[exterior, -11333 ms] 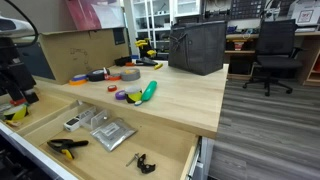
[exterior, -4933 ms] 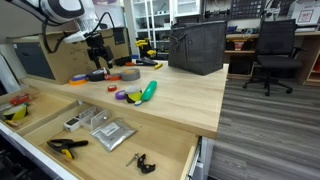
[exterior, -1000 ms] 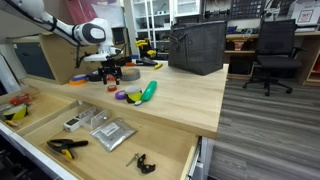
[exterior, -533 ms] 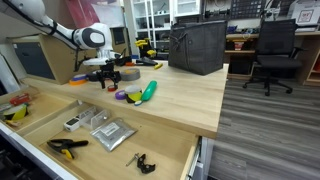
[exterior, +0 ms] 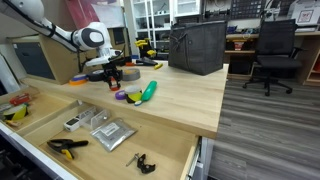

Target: Put the small red masking tape on the left side of the open drawer.

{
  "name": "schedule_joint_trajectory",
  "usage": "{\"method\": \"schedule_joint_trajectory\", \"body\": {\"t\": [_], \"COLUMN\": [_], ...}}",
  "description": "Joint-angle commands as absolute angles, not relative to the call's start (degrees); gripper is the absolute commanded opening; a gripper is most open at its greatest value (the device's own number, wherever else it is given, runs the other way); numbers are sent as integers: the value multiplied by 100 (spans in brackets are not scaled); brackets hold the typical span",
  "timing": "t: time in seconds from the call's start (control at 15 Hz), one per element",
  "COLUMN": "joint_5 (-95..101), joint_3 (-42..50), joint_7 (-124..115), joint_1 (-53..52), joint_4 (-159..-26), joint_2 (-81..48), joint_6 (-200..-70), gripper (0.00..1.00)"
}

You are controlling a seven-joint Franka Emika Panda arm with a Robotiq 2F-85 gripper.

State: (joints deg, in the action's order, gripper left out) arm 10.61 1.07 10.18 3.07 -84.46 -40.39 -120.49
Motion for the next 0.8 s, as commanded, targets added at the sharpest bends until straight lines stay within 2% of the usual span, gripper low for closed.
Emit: {"method": "schedule_joint_trajectory", "body": {"t": [0.0, 0.73], "joint_5": [1096, 775], "joint_3": [86, -797], "joint_7": [1143, 2142], "joint_1": [248, -70], "joint_4": [-8753, -9271], "joint_2": [-3732, -2996], "joint_6": [-12182, -12125], "gripper": [31, 31]}}
